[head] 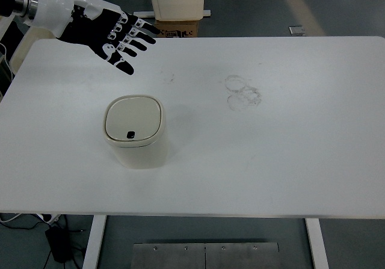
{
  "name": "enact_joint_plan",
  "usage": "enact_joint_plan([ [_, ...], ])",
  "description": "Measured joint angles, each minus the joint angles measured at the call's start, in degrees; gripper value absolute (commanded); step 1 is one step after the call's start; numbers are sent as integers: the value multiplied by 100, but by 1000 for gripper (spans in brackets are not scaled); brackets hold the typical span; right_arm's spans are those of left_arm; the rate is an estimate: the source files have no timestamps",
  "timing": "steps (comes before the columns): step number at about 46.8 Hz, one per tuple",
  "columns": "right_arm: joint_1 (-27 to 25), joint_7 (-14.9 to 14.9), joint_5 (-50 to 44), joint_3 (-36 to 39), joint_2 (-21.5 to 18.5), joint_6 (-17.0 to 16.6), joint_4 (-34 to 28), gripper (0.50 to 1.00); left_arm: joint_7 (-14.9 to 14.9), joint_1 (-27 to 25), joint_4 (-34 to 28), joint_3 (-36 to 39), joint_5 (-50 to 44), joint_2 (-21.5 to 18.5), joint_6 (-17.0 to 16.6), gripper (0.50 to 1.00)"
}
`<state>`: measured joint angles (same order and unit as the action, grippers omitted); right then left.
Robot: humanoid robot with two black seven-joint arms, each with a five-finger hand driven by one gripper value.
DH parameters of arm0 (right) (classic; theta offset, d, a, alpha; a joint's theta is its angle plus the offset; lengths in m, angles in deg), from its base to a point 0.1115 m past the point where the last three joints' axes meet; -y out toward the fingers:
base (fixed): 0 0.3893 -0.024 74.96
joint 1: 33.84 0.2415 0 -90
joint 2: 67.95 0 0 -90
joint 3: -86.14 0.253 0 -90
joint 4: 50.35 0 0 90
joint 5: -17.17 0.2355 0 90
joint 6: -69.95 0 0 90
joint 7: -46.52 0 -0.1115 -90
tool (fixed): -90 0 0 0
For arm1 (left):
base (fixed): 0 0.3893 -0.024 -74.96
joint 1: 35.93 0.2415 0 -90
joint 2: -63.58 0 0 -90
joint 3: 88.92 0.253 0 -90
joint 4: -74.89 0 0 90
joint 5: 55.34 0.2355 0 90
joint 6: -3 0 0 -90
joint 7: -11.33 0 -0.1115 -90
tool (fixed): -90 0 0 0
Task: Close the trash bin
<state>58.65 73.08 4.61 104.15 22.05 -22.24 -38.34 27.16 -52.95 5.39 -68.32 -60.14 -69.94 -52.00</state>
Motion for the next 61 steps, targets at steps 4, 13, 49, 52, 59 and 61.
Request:
enact_joint_plan([
  [4, -2, 0, -1, -1, 0, 0, 2, 991, -18, 82, 319, -84, -188, 75, -1, 1000],
  [13, -13, 0, -10, -1, 0, -1, 6, 991, -51, 468, 1423, -599, -463, 458, -3, 1000],
  [49, -179, -3, 8, 1, -2, 4, 5, 991, -644, 3724, 4366, -4959, -778, 564, -1, 1000],
  [52, -227, -3, 9, 1, 0, 5, 4, 991, -810, 4093, 4409, -5149, -837, 546, 0, 1000],
  [59, -325, -2, 9, 2, 0, 6, 4, 991, -1015, 4999, 4429, -5567, -1136, 522, 0, 1000],
  [61, -347, -2, 9, 1, 0, 6, 3, 991, -1054, 5260, 4430, -5691, -1227, 523, 0, 1000],
])
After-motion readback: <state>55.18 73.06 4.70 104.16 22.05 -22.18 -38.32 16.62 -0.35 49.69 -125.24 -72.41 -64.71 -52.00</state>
